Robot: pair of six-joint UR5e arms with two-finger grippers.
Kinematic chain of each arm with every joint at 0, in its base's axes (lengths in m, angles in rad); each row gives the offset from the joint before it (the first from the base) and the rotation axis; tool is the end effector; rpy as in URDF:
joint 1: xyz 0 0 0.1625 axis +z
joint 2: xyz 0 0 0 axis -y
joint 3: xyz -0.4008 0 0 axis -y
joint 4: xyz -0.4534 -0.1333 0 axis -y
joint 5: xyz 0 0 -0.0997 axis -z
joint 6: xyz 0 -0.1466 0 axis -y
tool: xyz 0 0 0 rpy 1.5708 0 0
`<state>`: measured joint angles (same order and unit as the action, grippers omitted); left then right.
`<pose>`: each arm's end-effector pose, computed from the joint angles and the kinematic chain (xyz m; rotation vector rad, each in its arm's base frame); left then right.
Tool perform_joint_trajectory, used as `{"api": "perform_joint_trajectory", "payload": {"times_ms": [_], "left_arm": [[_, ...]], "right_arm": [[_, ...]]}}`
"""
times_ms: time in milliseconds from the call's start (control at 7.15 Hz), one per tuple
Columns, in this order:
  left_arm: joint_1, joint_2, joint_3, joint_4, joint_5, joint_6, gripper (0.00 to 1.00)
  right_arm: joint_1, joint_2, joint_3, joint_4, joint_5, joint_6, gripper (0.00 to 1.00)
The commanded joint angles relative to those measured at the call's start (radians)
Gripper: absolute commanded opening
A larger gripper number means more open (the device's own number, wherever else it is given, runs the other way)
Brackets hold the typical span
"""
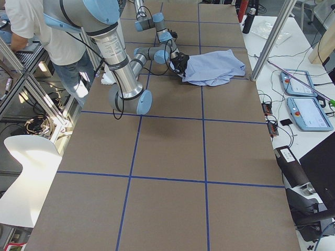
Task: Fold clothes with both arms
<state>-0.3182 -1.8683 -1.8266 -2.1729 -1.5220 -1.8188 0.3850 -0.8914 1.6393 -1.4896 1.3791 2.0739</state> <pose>0.5995 -0.3453 0.2753 0.0849 1.1686 -0.5292 -0.6417 -0.4340 0.1897 0.1365 -0.8676 0.9122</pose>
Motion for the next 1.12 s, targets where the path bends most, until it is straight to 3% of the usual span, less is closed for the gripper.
{"api": "perform_joint_trajectory", "payload": {"times_ms": [0,700,980], "left_arm": [[-0.009,-0.002,0.003,0.002,0.002,0.004,0.78],[-0.004,-0.011,0.03,0.001,0.036,0.006,0.74],[-0.004,-0.066,0.078,0.001,0.036,0.006,0.69]], "right_arm": [[0.0,0.002,0.001,0.0,0.002,0.0,0.0],[0.0,-0.001,0.005,0.0,0.0,0.0,0.0],[0.0,-0.001,0.005,0.0,0.0,0.0,0.0]]}}
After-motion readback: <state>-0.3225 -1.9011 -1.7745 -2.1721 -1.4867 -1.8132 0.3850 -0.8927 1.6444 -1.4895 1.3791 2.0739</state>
